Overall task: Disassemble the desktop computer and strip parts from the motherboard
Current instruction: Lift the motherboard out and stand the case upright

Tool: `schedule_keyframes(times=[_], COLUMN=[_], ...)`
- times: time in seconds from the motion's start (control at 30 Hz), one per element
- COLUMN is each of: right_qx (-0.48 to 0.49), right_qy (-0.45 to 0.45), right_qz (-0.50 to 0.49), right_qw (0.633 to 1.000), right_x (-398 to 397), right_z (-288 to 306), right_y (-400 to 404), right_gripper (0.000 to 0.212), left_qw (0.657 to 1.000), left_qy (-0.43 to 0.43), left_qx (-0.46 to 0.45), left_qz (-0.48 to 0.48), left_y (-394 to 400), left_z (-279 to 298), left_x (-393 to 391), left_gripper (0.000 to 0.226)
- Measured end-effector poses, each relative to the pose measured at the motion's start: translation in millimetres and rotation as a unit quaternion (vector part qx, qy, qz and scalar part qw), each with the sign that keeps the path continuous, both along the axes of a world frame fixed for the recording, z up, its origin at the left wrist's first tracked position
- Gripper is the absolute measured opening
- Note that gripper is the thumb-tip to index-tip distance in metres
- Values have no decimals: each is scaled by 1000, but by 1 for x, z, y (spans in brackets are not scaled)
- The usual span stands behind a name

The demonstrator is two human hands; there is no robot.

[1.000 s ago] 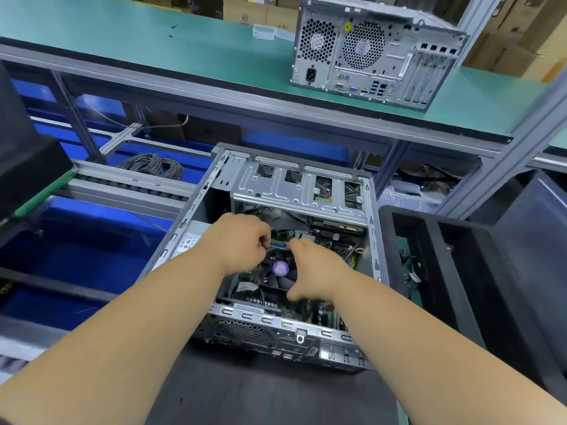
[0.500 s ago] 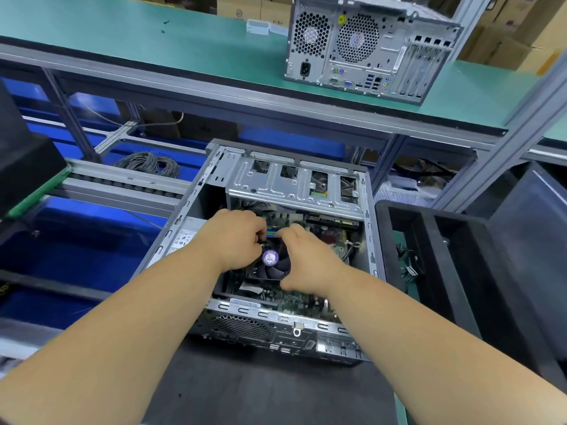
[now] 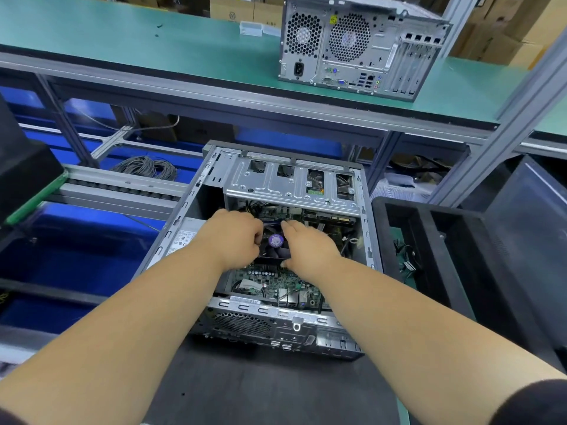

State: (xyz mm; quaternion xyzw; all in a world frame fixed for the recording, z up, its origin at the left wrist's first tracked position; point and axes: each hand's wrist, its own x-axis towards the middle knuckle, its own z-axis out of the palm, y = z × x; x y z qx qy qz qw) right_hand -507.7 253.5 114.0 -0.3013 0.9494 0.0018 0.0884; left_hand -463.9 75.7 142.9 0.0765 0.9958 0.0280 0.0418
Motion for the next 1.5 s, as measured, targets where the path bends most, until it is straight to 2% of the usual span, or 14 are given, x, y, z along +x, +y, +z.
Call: schedule_keyframes(times=[0.07,0.17,0.23,0.27,0.33,0.4,0.63,0.77,0.9,1.1,1.27,1.4,1.43,1.5], right_qx=[-10,-93,-112,-80,34,104,133,100,67,70,15,-18,-9,40], right_qy=[32,96,41,-12,-112,-162,-106,-130,-130,-159,-329,-396,-390,-315], right_qz=[11,56,72,84,122,133,122,93,62,19,-83,-165,-166,-95], right_qw=[999,990,990,993,986,972,978,982,987,985,941,903,905,943], right_x=[4,12,17,19,23,24,23,18,16,18,22,20,20,20], right_z=[7,22,32,36,36,31,11,5,4,8,17,14,14,14], right_y=[4,10,13,14,16,19,17,16,18,24,21,16,15,16], right_gripper=[75,34,16,14,19,31,40,42,31,13,24,29,25,25], left_qw=[998,985,978,977,974,970,940,921,899,898,899,883,878,887], left_qy=[-11,-43,-76,-93,-123,-164,-324,-367,-402,-401,-410,-437,-442,-431], left_qx=[-61,-150,-163,-159,-149,-130,24,91,145,149,134,169,183,165], left_qz=[-21,-77,-106,-111,-115,-121,-108,-87,-97,-104,-72,15,22,8], left_y=[3,9,13,14,18,22,46,44,42,42,47,51,51,50], left_z=[2,3,6,8,11,12,1,-4,-7,-6,-9,-14,-13,-12], left_x=[2,5,8,8,8,8,7,6,5,4,5,6,6,5], left_gripper=[5,14,18,20,23,27,30,29,35,33,30,23,24,35])
